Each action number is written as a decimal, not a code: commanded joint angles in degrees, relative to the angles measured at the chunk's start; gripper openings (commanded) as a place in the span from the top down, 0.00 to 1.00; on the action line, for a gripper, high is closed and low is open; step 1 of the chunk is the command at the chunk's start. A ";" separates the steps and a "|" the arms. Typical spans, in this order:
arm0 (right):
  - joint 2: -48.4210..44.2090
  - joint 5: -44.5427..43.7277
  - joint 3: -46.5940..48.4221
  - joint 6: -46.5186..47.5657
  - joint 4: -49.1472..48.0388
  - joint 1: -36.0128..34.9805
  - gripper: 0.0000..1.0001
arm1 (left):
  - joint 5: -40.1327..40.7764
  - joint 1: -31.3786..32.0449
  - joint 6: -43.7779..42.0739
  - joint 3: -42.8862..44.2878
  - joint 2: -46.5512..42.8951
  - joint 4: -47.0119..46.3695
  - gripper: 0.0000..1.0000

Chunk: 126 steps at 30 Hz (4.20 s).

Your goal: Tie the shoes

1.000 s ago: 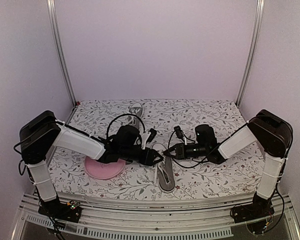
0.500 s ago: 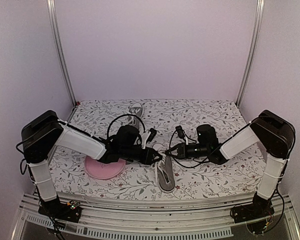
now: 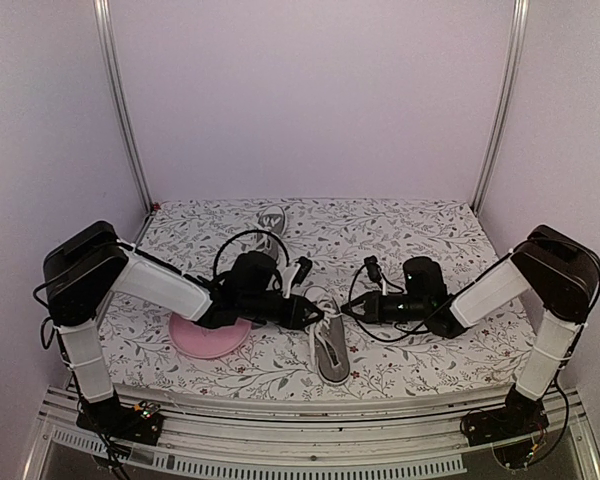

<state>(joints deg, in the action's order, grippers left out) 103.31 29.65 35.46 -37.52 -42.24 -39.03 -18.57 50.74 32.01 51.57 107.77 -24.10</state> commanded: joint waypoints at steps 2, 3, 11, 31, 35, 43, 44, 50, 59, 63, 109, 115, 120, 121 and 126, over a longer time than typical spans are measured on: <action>-3.49 -5.41 -3.60 -1.54 -2.31 -0.35 0.98 | -0.29 -0.78 0.21 -0.70 0.52 -1.14 0.85; -3.87 -6.00 -4.25 -1.87 -2.48 -0.36 0.98 | -0.32 -0.79 0.18 -0.73 0.52 -1.13 0.85; -5.59 -6.74 -6.59 -2.77 -2.90 -0.43 0.98 | 0.14 -0.91 0.61 -0.74 -0.20 -1.32 0.58; -11.75 -8.44 -8.14 -0.31 -0.23 -0.39 0.43 | -0.49 2.56 15.35 -17.58 -9.40 -13.95 0.33; -12.54 -8.38 -8.27 -0.36 -0.12 -0.36 0.42 | -1.38 4.64 15.17 -15.85 -5.28 -14.88 0.36; -14.29 -8.20 -9.27 -0.30 0.05 -0.42 0.42 | -1.91 5.02 14.38 -13.37 -1.16 -15.75 0.57; -14.40 -8.27 -9.35 -0.35 0.10 -0.37 0.42 | -2.18 5.05 14.44 -13.00 -1.00 -15.85 0.66; -14.49 -8.29 -9.54 -0.12 0.15 -0.36 0.42 | -3.63 5.50 16.15 -12.63 -3.11 -15.68 1.00; -12.93 -7.23 -9.18 0.24 1.01 -0.36 0.42 | -8.76 5.75 25.85 -11.58 -4.54 -14.93 1.00; -11.57 -6.26 -9.16 0.12 1.02 -0.44 0.42 | -10.32 5.59 28.50 -10.91 -5.26 -15.05 1.00; -7.54 1.98 -14.59 -1.47 0.28 -8.53 0.46 | -9.53 3.14 22.64 -9.14 -18.58 2.27 0.32; -4.51 4.23 -14.37 -1.21 -0.96 -10.08 0.47 | -13.36 4.00 24.57 -6.79 -13.84 -4.49 0.35; -5.98 1.69 -16.39 -2.33 -1.63 -10.19 0.47 | -16.36 6.61 26.17 0.25 -3.89 -9.43 0.37; -6.60 1.05 -16.92 -2.42 -1.55 -10.17 0.47 | -16.67 6.80 26.25 1.26 -2.68 -9.78 0.37; -10.01 -2.42 -19.37 -3.58 -0.98 -10.19 0.46 | -16.25 7.46 25.22 4.36 -1.86 -11.69 0.39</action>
<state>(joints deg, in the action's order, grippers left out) 95.59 30.70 18.22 -39.97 -44.86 -48.77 -34.15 57.36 58.35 53.71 106.87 -31.46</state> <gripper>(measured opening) 0.536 0.610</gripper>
